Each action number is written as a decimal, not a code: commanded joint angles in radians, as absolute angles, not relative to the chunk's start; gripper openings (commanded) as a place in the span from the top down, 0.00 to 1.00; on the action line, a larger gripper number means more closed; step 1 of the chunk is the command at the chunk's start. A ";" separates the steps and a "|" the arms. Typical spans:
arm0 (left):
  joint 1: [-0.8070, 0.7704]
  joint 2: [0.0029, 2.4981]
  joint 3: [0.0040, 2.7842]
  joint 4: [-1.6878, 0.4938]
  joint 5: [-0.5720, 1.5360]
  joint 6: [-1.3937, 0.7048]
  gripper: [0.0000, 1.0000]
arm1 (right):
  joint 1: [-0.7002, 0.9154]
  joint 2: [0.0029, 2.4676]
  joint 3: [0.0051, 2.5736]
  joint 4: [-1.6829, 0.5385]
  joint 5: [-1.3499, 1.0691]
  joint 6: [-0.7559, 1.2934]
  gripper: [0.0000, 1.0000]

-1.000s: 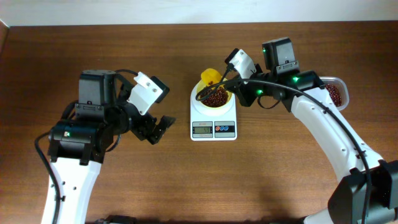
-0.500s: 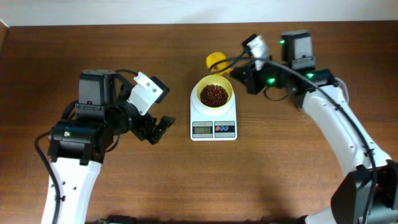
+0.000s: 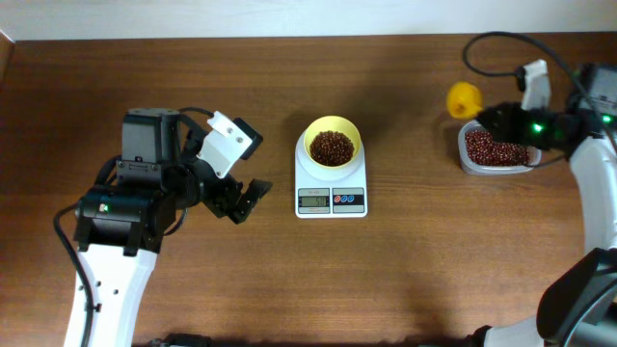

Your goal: Scoop item into bowl and weigh 50g on scale

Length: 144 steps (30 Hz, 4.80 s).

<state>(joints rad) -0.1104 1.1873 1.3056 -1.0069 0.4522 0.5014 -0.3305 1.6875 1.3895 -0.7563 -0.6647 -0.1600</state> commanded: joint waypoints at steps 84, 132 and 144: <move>-0.107 1.184 1.323 -1.005 0.448 0.514 0.01 | -0.341 1.055 0.987 -0.601 -0.335 -0.116 0.01; -0.107 1.184 1.323 -1.005 0.448 0.514 0.01 | 0.013 0.147 0.346 -0.302 -0.433 0.031 0.01; -0.107 1.184 1.323 -1.005 0.448 0.514 0.01 | 0.013 0.124 0.183 -0.128 -0.459 -0.048 0.01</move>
